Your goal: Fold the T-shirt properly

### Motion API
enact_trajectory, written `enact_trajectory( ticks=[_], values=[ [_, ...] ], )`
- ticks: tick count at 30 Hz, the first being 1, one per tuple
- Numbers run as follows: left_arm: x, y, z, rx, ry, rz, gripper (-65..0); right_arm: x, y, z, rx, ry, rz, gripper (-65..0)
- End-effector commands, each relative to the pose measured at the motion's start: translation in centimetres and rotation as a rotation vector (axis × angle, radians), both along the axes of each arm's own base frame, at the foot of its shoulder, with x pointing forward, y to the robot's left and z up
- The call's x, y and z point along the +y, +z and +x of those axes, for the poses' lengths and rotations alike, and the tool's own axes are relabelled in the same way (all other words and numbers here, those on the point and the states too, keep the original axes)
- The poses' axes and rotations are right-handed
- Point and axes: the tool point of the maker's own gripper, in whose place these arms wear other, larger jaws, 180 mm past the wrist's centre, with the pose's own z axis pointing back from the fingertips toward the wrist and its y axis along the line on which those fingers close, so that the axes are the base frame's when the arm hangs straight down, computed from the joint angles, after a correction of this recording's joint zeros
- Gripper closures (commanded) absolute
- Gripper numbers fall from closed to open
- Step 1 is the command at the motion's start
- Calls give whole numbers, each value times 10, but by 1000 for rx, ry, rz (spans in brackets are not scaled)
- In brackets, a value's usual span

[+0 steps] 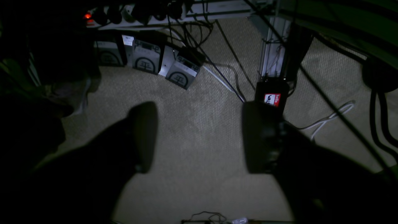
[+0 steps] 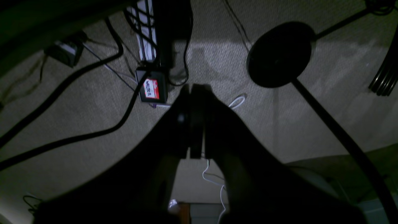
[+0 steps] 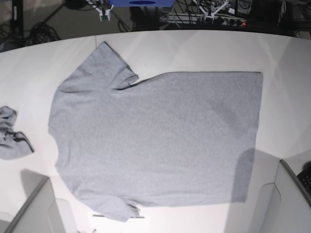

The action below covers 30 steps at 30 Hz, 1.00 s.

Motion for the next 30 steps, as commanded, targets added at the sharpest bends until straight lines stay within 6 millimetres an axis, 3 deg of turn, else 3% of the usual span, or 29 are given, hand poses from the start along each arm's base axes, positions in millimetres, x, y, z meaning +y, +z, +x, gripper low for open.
enact_trajectory(
  ticks=[1,5,13,19,21,30],
  values=[
    [1,0,-7,12,1,4,-268,-3,0,-4,4,1,-8,0],
    [1,1,-10,18,3,6,0,-15,0,-12,53,3,-29,0],
    [1,1,-10,20,3,6,0,-19,0,-13,73,3,-37,0],
    [1,1,-17,26,3,7,0,-20,1,3,27,5,-37,0],
    [1,2,-21,31,2,7,0,-28,1,4,23,7,-49,0],
    [-2,10,-35,-67,-32,-5,0,-32,8,-9,-10,17,-53,0]
  ],
)
